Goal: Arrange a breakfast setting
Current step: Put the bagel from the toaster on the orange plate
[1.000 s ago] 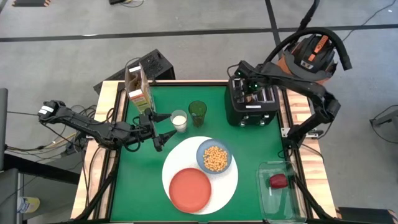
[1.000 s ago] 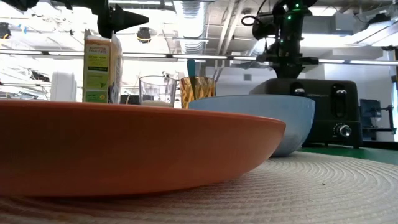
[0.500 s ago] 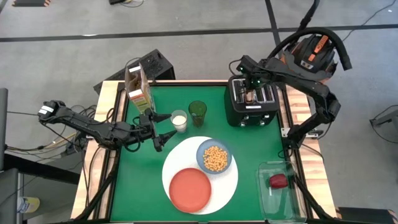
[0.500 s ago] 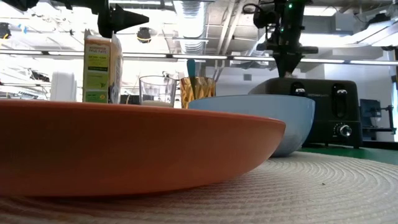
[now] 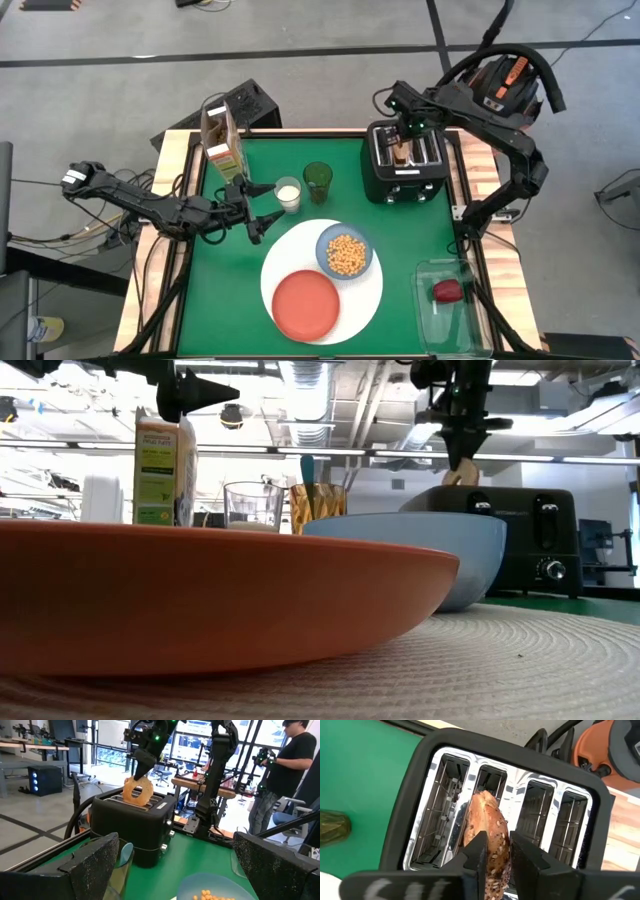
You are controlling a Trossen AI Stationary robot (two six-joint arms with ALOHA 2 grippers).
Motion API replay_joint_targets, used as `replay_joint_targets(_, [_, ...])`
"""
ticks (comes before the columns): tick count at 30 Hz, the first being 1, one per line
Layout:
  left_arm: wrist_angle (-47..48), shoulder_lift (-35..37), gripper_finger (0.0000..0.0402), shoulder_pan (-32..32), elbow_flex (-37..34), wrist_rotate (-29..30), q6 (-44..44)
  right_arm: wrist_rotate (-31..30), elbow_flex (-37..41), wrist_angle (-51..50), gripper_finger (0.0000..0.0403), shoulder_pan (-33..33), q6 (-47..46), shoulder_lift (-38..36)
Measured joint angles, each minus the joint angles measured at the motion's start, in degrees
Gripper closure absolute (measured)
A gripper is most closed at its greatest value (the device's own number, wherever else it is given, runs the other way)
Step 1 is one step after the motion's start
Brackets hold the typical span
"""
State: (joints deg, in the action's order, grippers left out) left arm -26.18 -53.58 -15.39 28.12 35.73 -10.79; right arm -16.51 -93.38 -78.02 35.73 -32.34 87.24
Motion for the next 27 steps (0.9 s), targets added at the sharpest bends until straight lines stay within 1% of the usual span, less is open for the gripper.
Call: replay_joint_targets(27, [-0.1,0.0,0.0023,0.0,0.0,0.0,0.0,-1.6,0.0,-1.7,0.0316,-0.9,0.7,0.0])
